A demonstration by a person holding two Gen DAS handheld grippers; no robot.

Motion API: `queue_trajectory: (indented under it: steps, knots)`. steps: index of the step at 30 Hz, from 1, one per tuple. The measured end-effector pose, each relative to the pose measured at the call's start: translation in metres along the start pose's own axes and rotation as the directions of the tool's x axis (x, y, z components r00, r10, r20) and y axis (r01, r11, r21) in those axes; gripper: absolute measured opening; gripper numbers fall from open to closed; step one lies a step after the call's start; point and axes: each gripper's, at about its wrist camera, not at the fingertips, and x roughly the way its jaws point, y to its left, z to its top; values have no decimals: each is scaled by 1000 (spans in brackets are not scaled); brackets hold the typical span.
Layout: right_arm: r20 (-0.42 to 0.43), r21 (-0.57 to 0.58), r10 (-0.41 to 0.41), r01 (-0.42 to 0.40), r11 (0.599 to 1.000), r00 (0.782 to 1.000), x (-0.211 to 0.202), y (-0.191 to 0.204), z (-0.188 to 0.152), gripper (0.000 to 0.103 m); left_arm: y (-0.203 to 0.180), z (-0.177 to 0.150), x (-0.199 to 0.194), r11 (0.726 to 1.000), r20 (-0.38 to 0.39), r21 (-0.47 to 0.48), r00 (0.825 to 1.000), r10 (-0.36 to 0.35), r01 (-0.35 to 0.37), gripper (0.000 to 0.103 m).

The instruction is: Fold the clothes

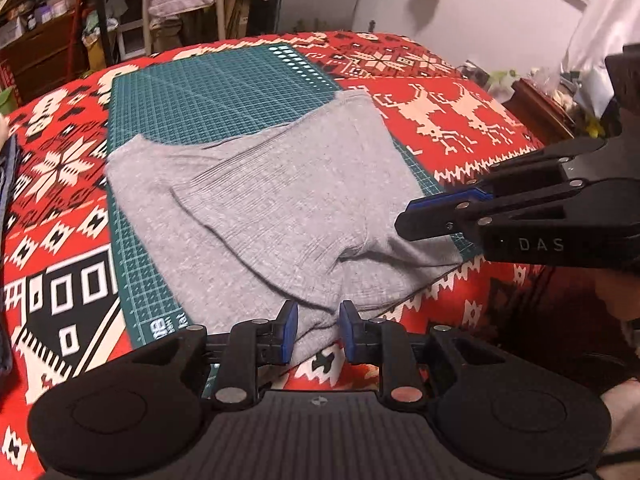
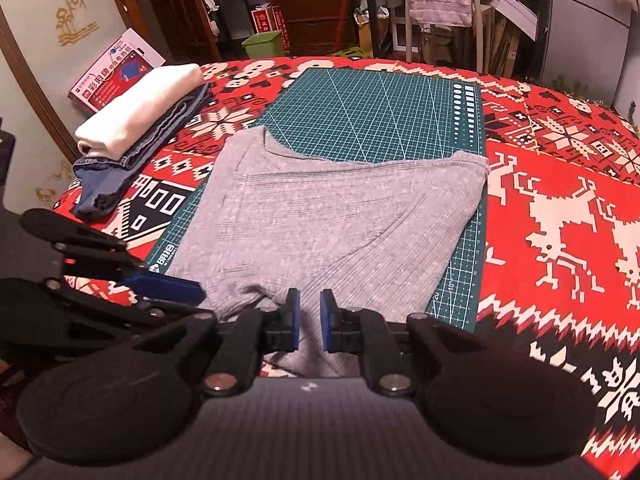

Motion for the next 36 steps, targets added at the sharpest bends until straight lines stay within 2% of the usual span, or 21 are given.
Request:
queue_trajectory:
  steps: [8,13,14,18,21,24,30,34,36]
  knots:
    - [0,10,2,-2,1000,1000,-1,-3,1,11,-19,1,-6,995,70,95,997,28,-35,22]
    - [-5,21,11,-10,1000,1000,1,-6,0,12,-27,-1,5,981,73,176,995,70,-82,22]
    - [-5,23,15,-15,1000,1000,1,-6,0,12,-28,-1,7,977,71,191,994,83,-95,20]
    - [-11,27,40,-40,999,999,3,-6,1,11,-31,-2,10,961,92,233,987,133,-151,2]
    - [-7,20,53,-53,998,999,8,-4,3,9,-38,-4,1,939,153,284,976,155,-194,1]
    - [-26,36,60,-60,998,998,19,-5,4,9,-41,-6,-8,917,183,337,970,158,-213,1]
    - [-62,62,57,-54,997,996,36,-12,-2,9,-40,-20,3,842,158,480,969,193,-246,1]
    - [-64,74,62,-57,996,996,35,-14,-3,9,-41,-31,12,806,130,537,968,213,-249,1]
    - [-66,74,60,-55,996,996,35,-14,-3,9,-40,-33,12,807,124,536,969,214,-247,2]
